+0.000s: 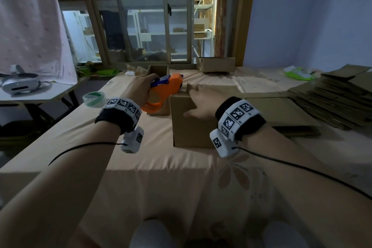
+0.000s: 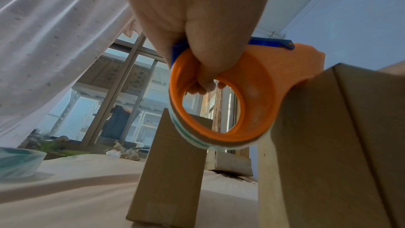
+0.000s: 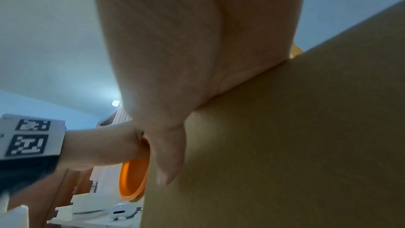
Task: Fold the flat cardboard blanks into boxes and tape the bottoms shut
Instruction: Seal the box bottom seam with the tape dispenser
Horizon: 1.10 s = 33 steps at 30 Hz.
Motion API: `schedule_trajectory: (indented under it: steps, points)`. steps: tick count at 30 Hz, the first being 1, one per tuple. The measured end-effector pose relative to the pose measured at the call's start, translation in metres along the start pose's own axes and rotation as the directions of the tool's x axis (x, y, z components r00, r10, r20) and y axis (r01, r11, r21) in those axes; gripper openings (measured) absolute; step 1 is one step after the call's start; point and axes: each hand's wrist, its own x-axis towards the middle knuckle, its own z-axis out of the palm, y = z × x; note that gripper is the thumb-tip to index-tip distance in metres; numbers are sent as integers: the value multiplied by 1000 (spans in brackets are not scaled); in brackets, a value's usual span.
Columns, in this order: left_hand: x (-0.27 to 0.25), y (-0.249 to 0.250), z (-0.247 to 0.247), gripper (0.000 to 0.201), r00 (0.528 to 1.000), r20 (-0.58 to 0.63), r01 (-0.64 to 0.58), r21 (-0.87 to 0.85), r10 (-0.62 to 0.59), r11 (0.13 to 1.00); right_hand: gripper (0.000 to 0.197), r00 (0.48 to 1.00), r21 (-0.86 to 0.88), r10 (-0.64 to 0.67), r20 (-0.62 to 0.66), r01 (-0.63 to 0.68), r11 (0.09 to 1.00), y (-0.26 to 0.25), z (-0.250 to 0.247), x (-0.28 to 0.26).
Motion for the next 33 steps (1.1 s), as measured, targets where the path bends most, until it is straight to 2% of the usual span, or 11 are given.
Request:
schedule_trajectory:
  steps: [7,14,33]
  points:
    - [-6,3,-2,40,1000,-2,8,-24,-8,1000,65,999,4,-7,-34,7,1000,-11,-3,5]
    - [-5,-1,5,36,1000,-23,-11,-20,10,1000,79,989,-21,12,-145,-15,1000,-16,11,4]
    - [6,-25,14,43,997,-14,-70,-23,69,997,78,990,-26,-2,-140,-2,1000,-6,16,8]
